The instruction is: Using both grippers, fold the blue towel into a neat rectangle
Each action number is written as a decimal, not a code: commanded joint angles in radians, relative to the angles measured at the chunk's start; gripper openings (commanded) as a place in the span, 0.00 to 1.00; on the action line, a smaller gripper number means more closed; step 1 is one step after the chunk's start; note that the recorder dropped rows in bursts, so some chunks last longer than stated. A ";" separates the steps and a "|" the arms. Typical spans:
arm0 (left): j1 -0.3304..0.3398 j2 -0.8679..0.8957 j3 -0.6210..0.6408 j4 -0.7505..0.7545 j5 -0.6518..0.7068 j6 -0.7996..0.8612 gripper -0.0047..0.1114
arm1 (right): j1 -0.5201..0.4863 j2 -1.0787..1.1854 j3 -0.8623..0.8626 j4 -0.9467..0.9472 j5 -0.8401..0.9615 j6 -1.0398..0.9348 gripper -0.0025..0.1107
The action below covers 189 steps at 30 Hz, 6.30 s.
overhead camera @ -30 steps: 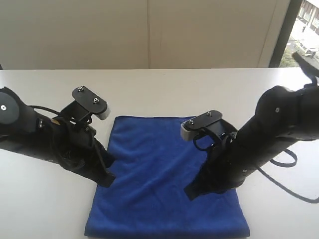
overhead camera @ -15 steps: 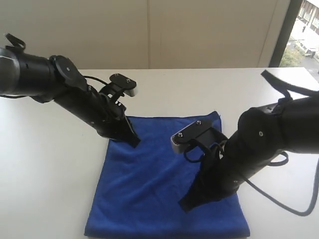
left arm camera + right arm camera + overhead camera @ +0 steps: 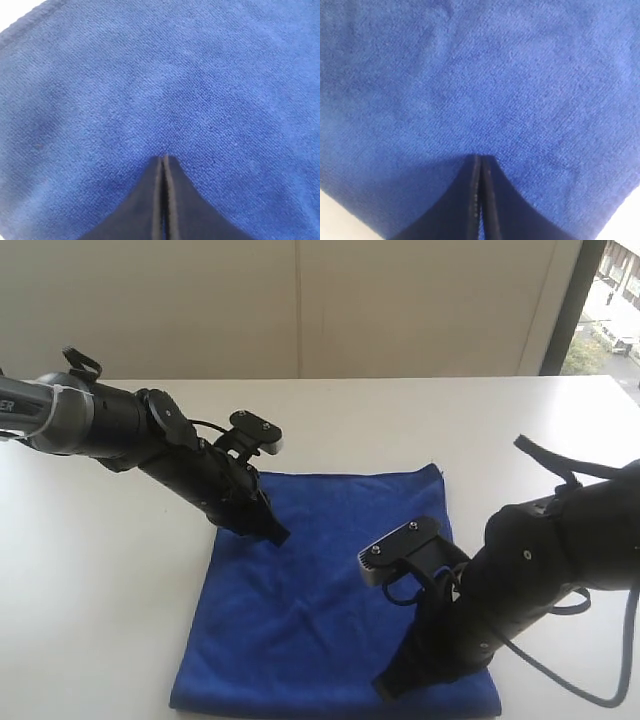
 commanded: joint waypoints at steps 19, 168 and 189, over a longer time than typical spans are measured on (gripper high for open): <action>0.046 0.001 0.006 -0.010 -0.009 0.003 0.04 | 0.001 0.007 0.063 -0.031 0.128 0.042 0.02; -0.225 -0.669 0.587 0.558 0.066 -0.156 0.04 | 0.009 -0.529 0.094 -0.515 0.031 -0.183 0.02; -0.118 -0.581 0.587 0.565 -0.400 -0.183 0.04 | 0.009 -0.290 -0.001 -1.148 -0.080 0.476 0.02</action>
